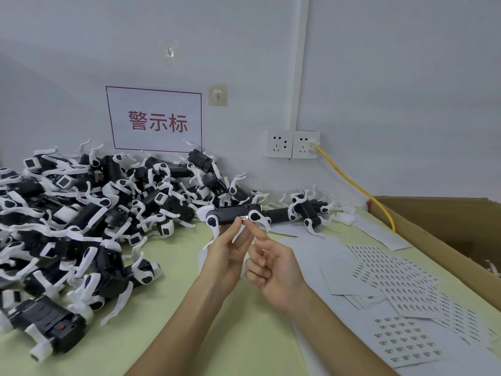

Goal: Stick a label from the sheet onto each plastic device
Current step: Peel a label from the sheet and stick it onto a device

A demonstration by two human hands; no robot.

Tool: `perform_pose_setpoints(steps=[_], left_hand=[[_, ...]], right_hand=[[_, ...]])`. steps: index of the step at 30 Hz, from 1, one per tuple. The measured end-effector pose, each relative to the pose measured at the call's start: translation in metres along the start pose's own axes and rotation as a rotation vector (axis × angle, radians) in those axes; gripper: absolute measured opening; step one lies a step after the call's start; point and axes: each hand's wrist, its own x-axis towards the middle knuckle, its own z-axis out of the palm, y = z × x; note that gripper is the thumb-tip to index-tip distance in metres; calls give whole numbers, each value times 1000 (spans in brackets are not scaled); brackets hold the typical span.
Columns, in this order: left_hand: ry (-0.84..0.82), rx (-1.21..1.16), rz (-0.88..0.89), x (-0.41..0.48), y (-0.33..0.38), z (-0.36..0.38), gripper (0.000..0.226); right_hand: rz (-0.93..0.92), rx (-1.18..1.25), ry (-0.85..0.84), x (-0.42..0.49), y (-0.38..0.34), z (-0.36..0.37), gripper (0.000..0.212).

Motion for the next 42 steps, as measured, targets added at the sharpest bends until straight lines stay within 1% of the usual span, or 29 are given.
perform_pose_setpoints(steps=[4, 8, 11, 15, 18, 21, 25, 28, 30, 33, 34, 42], left_hand=[[17, 13, 0, 1, -1, 0, 31], [32, 25, 1, 1, -2, 0, 36], [50, 20, 1, 1, -2, 0, 40], [41, 13, -2, 2, -2, -1, 26], [27, 30, -19, 2, -3, -2, 22], [23, 4, -15, 4, -4, -3, 25], [51, -3, 2, 6, -5, -4, 38], [71, -2, 25, 7, -6, -5, 38], [96, -12, 43, 9, -7, -7, 35], [133, -15, 52, 12, -9, -8, 15], [153, -18, 54, 13, -9, -9, 11], [352, -24, 127, 15, -12, -8, 10]], right_hand=[[-6, -7, 9, 0, 1, 0, 49], [-13, -1, -4, -1, 0, 2, 55], [-19, -9, -6, -2, 0, 3, 55], [-20, -16, 0, -2, 1, 3, 56], [-20, -10, 1, -2, 1, 4, 55], [-22, -5, -4, -2, 0, 4, 55], [-22, -6, -8, -2, 1, 4, 55], [-18, -6, -9, -2, 1, 4, 55], [-13, -10, -10, -2, 1, 4, 54], [-4, -16, -9, -2, 2, 3, 53], [0, -20, -9, -2, 2, 3, 53], [26, -61, -22, -4, 2, 5, 48]])
